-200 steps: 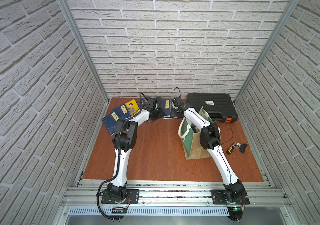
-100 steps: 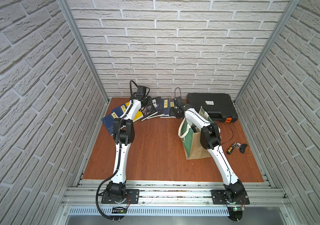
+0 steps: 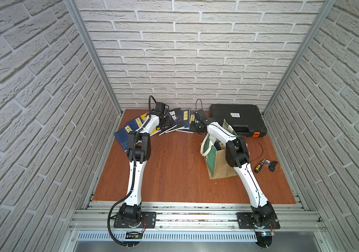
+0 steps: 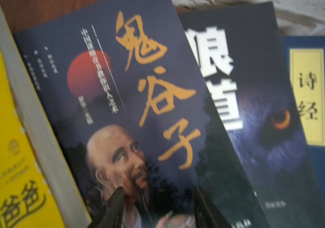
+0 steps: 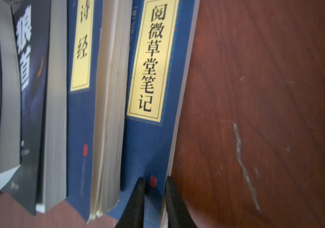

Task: Put the books into the canvas bag
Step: Move the book to the center of the board.

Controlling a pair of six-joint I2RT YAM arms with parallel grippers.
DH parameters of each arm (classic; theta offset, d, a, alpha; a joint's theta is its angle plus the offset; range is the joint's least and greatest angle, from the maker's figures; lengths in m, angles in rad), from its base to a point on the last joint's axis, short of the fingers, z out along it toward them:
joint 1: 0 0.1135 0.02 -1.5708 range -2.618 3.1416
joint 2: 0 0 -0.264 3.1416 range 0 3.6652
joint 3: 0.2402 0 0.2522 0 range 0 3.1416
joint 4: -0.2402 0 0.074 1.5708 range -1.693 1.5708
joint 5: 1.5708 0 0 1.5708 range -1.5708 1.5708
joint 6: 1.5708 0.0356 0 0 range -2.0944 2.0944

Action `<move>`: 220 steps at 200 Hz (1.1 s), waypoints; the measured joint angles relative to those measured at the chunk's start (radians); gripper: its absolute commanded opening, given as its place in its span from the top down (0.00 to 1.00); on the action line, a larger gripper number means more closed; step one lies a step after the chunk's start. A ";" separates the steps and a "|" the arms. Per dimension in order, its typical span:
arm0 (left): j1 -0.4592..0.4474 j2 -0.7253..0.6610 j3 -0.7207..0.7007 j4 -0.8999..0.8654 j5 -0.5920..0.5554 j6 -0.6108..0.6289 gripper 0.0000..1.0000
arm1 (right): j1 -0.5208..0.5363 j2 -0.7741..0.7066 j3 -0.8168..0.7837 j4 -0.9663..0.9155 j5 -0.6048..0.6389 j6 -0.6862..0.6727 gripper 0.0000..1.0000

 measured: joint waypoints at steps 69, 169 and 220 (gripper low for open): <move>-0.062 -0.246 -0.441 0.141 -0.002 -0.039 0.47 | 0.092 -0.208 -0.340 0.030 -0.017 -0.010 0.83; -0.138 -0.439 -0.739 0.143 0.051 -0.111 0.47 | 0.250 -0.439 -0.717 0.072 -0.039 -0.013 0.81; -0.095 -0.438 -0.642 0.056 0.051 -0.110 0.45 | 0.248 -0.392 -0.591 -0.065 -0.037 -0.021 0.59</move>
